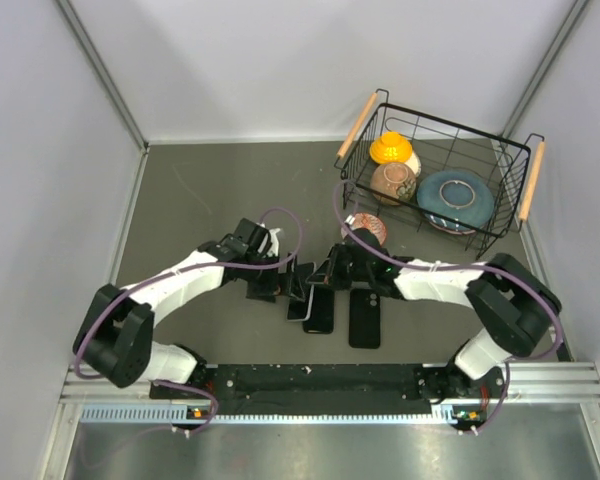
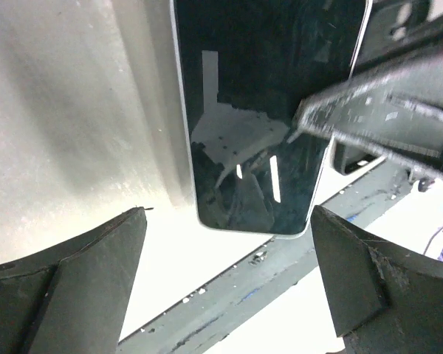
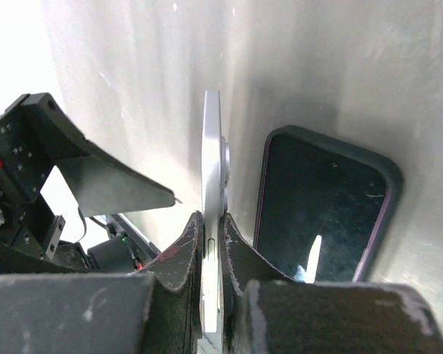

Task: Put the phone into the phone case

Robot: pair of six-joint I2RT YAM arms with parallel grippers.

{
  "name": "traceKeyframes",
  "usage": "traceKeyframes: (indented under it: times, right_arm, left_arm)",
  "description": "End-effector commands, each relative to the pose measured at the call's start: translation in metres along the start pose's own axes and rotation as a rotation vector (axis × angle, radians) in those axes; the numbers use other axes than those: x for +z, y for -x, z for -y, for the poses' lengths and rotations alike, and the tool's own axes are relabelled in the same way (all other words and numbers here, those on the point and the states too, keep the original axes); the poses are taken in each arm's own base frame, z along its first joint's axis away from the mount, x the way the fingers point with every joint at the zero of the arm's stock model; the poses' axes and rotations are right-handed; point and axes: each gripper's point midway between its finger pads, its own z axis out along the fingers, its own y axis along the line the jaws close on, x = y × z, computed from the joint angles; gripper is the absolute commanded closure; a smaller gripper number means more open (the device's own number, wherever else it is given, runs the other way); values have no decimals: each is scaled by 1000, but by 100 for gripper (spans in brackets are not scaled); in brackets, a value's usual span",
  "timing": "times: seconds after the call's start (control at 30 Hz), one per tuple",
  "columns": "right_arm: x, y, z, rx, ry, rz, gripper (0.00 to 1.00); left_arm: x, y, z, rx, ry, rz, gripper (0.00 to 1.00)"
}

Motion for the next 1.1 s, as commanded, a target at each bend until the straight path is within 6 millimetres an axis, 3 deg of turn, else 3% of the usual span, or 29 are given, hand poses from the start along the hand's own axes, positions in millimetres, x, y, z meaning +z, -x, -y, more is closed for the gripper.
traceKeyframes:
  times: [0.0,0.03,0.1,0.2,0.23,0.33,0.43,0.6,0.77,0.9,1.07]
  right_arm:
    - [-38,38,-37,-53,102,88,100]
    - [-51,41,-42,-68,124,98,100]
    - [-67,45,-32,-81,96,98,100]
    - [-101,45,-18,-118,28,65,100]
    - [-109,44,-13,-128,6,59,100]
    - [-137,40,10,-128,-59,37,100]
    - [-157,32,30,-112,-88,9,100]
    - [-160,18,52,-120,-122,-48,100]
    - [-154,11,66,-126,-152,-87,100]
    - [-151,7,77,-133,-179,-101,100]
    - [-140,2,91,-125,-195,-134,100]
  left_arm:
    - [-36,22,30,83,-59,104,2]
    - [-41,24,35,95,-70,120,3]
    - [-48,26,42,106,-92,127,7]
    - [-53,28,50,117,-120,138,23]
    - [-53,29,52,117,-130,141,42]
    - [-49,32,59,114,-156,140,66]
    - [-42,35,68,123,-166,137,97]
    - [-23,38,93,159,-176,133,100]
    - [12,34,117,191,-180,84,100]
    - [42,29,121,197,-159,32,100]
    - [63,24,125,212,-145,6,100]
